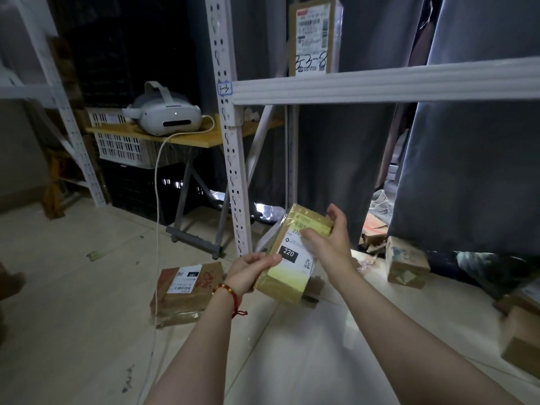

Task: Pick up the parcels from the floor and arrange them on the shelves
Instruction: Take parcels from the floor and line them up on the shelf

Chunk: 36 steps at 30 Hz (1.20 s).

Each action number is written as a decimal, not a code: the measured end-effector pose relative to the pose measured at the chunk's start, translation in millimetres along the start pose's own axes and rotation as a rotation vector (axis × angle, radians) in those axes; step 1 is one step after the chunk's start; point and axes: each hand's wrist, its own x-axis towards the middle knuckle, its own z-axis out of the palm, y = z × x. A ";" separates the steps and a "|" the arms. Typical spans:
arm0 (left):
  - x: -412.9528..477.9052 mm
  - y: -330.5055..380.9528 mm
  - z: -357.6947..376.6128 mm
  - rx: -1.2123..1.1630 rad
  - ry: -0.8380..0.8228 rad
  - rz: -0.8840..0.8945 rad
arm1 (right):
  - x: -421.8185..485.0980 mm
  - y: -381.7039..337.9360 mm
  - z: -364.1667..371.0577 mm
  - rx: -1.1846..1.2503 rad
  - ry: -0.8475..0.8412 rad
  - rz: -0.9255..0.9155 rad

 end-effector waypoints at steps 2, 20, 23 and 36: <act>-5.2 22.8 8.4 -0.066 -0.016 0.063 | 2.2 -9.5 -4.9 0.054 0.000 0.002; -33.0 248.9 87.9 -0.197 -0.104 0.657 | 47.0 -177.7 -88.1 -0.042 -0.085 -0.395; -28.4 294.9 104.3 -0.194 -0.130 0.701 | 72.5 -228.3 -109.1 -0.117 -0.058 -0.460; 35.6 394.6 136.1 0.192 0.198 0.778 | 178.1 -302.2 -133.4 -0.197 -0.015 -0.406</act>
